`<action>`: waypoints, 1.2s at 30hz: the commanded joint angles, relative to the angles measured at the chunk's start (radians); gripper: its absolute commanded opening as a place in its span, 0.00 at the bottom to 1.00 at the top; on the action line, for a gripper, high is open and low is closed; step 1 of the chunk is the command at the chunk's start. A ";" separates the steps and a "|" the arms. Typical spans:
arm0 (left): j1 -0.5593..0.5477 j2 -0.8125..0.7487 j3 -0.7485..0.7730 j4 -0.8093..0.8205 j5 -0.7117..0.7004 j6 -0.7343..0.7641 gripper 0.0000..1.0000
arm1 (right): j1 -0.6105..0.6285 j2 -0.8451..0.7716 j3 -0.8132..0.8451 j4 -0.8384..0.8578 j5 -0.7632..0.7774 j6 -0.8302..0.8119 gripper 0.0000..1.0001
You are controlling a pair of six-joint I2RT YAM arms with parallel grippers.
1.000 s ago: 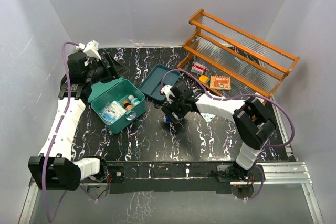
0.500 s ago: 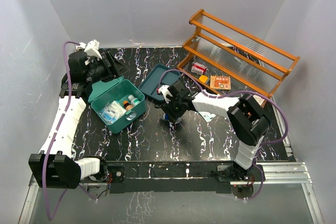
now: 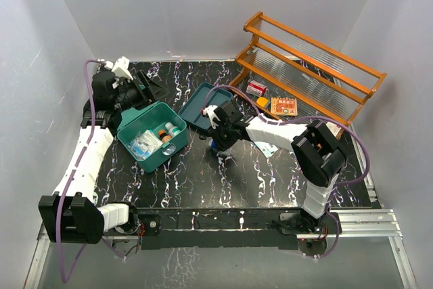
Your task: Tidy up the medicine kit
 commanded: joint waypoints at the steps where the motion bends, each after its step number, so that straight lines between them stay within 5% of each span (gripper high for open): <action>1: -0.033 -0.039 -0.072 0.081 0.038 -0.093 0.65 | -0.001 -0.092 0.096 0.035 0.020 0.084 0.16; 16: -0.104 -0.074 -0.217 0.611 0.157 -0.408 0.75 | -0.050 -0.258 0.215 0.475 -0.265 0.474 0.17; 29: -0.120 -0.088 -0.280 0.932 0.185 -0.478 0.75 | -0.068 -0.205 0.311 0.581 -0.369 0.663 0.18; 36: -0.120 -0.086 -0.256 0.840 0.156 -0.439 0.40 | -0.068 -0.187 0.302 0.580 -0.423 0.649 0.18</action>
